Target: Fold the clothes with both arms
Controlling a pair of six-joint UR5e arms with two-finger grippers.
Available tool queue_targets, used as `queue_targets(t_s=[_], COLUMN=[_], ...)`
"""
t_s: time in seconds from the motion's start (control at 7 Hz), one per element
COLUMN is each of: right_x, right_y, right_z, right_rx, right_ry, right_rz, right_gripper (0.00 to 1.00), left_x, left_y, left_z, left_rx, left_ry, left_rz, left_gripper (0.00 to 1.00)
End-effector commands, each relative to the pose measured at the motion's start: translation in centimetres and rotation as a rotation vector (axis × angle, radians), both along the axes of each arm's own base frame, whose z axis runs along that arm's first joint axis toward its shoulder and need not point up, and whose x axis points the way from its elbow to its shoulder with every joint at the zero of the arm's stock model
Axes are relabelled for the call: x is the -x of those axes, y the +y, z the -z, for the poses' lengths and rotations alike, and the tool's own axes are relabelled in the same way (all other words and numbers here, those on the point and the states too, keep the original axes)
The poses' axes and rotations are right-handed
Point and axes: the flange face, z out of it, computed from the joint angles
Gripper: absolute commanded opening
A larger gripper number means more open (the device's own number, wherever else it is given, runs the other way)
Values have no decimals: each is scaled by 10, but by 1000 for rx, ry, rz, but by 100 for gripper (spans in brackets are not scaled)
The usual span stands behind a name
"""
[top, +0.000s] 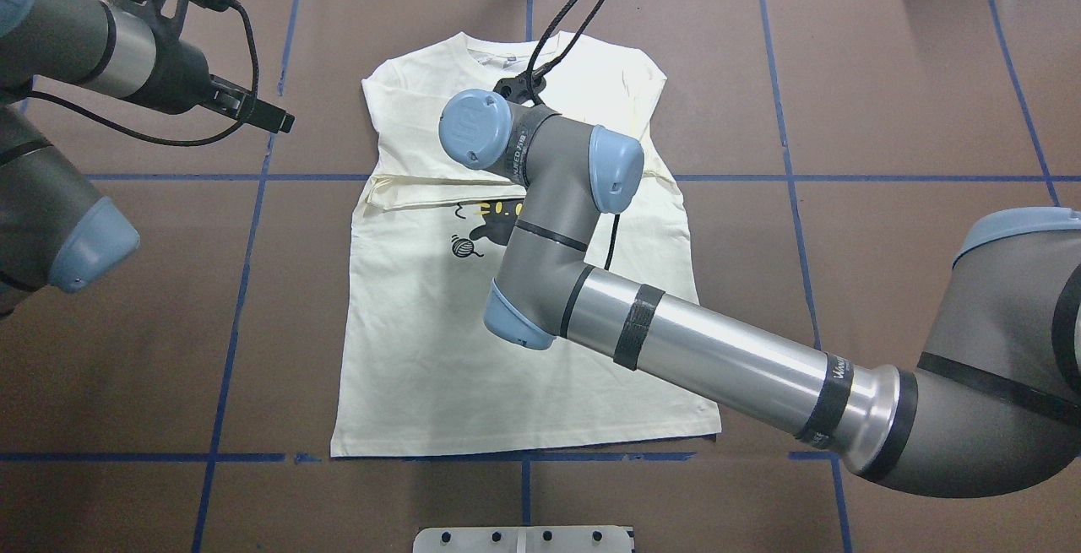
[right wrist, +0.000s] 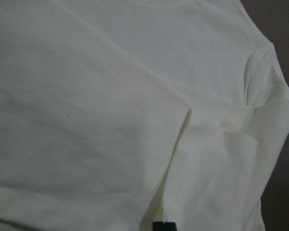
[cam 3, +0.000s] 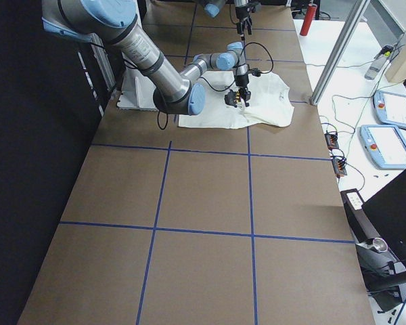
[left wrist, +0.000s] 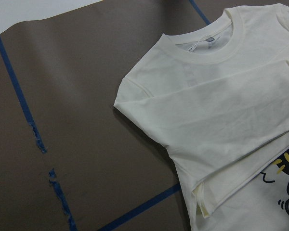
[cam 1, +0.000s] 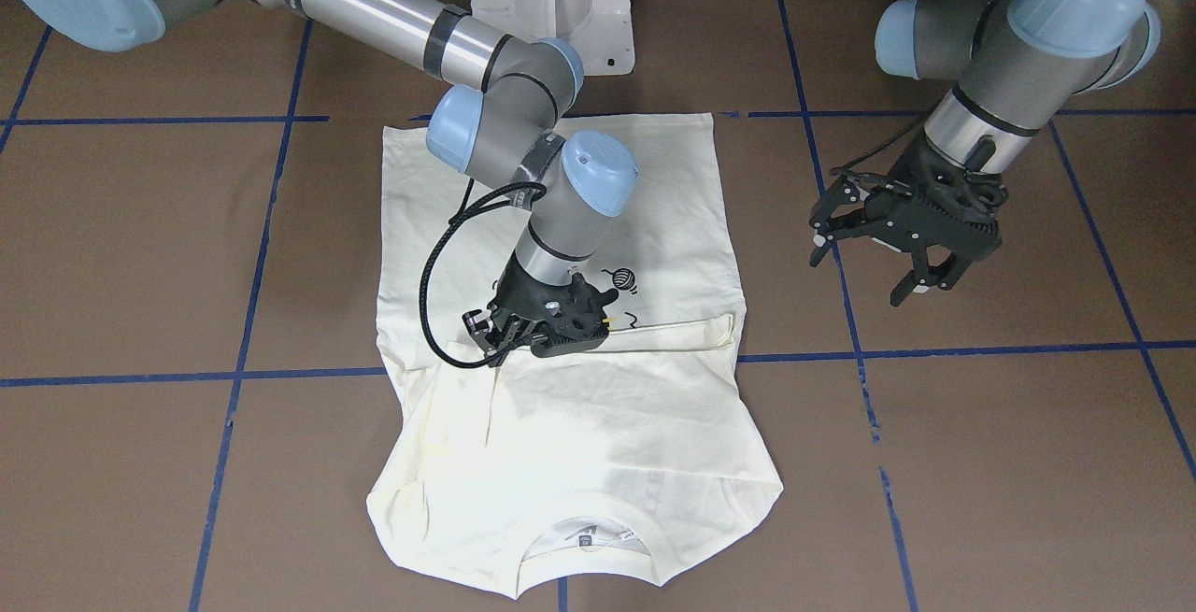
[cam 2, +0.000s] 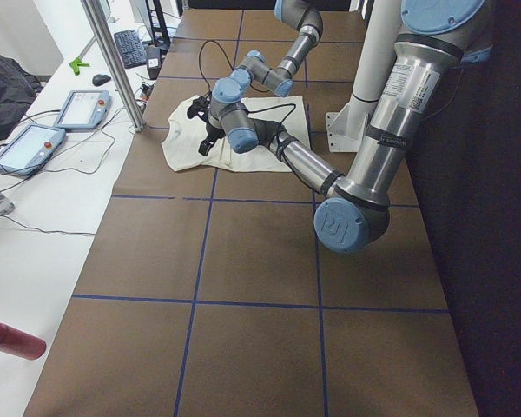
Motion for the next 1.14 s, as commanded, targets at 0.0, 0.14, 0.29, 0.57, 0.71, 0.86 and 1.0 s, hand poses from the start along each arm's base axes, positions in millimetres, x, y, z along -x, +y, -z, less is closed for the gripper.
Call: queue_targets(t_s=[0.0, 0.14, 0.29, 0.57, 0.71, 0.86, 1.0], right_x=[-9, -18, -33, -80, -96, -109, -117], right_y=[0, -7, -11, -19, -18, -15, -12], right_z=[13, 12, 3, -35, -45, -55, -69], right_rx=[-15, -16, -11, -12, -14, -17, -13], right_ry=[-25, -28, -30, -33, -37, -40, -35], right_rz=[-6, -17, -30, -64, -73, -81, -85], right_gripper=[0, 0, 0, 0, 0, 0, 0], left_x=[0, -1, 0, 0, -1, -1, -1], left_y=[0, 1, 1, 3, 3, 3, 3], left_z=[0, 1, 2, 4, 5, 7, 9], left_rx=[0, -2, -2, -7, -10, -13, -15], left_ry=[0, 2, 3, 7, 7, 8, 10], left_rz=[0, -2, -1, -2, -3, -3, -3], left_gripper=[100, 100, 100, 100, 100, 100, 100])
